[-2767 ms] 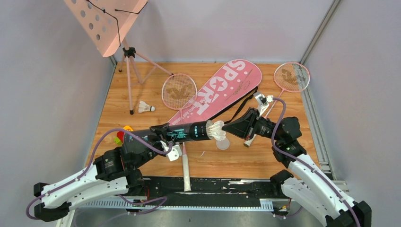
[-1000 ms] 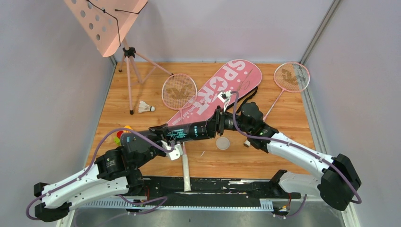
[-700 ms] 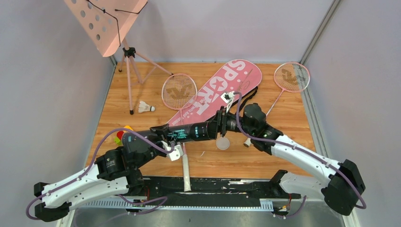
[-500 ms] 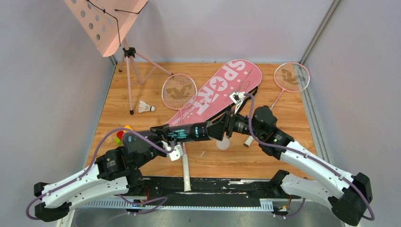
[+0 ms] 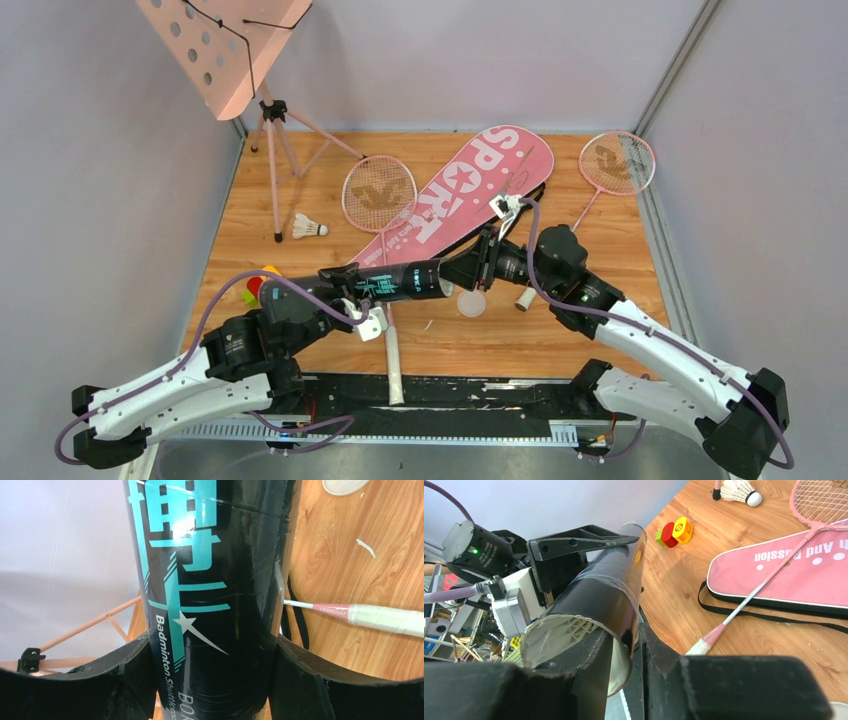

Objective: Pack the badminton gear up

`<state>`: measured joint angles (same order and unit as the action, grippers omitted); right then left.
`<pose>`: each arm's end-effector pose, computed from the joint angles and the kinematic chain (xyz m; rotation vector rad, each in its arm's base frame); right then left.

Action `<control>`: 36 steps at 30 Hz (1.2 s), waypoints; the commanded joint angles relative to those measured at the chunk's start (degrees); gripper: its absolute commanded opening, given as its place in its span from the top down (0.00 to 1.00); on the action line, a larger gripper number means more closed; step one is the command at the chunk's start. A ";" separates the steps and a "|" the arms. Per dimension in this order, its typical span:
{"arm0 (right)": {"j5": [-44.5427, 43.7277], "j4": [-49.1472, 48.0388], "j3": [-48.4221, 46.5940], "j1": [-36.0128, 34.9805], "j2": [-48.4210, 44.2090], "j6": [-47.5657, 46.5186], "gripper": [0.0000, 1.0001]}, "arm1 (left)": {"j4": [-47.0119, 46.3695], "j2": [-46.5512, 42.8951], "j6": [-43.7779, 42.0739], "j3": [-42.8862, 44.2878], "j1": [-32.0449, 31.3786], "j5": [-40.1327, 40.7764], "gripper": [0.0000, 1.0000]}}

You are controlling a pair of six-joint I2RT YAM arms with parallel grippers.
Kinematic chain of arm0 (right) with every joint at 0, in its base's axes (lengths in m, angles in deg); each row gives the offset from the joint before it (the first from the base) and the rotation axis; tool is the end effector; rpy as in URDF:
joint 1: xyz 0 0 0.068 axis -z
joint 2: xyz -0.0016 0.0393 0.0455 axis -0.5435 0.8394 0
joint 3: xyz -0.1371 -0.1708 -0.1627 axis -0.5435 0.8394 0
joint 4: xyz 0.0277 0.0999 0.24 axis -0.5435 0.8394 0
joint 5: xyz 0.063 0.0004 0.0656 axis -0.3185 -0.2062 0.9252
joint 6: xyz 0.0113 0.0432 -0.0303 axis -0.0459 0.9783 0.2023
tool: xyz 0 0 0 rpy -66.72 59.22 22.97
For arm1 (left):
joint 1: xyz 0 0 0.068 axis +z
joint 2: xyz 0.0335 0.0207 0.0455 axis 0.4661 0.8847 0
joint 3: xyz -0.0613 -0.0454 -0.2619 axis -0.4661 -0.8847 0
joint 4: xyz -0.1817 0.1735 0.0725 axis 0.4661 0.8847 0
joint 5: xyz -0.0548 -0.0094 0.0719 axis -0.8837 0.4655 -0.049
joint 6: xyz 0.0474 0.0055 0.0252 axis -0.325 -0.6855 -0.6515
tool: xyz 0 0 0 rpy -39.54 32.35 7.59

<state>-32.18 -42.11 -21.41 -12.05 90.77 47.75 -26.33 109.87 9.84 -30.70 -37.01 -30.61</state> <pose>0.1433 0.1647 0.3265 -0.4892 1.8055 1.4260 0.0606 -0.1017 0.2917 1.3692 1.3520 0.0123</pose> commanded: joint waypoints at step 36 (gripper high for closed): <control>-7.46 -5.95 2.64 -0.40 1.83 6.14 0.33 | -4.25 2.32 2.98 1.83 -0.08 3.15 0.54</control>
<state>-35.72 -46.81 -20.08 -12.07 97.90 53.56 -25.31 111.46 11.37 -30.72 -36.71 -27.72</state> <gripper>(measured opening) 0.602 0.728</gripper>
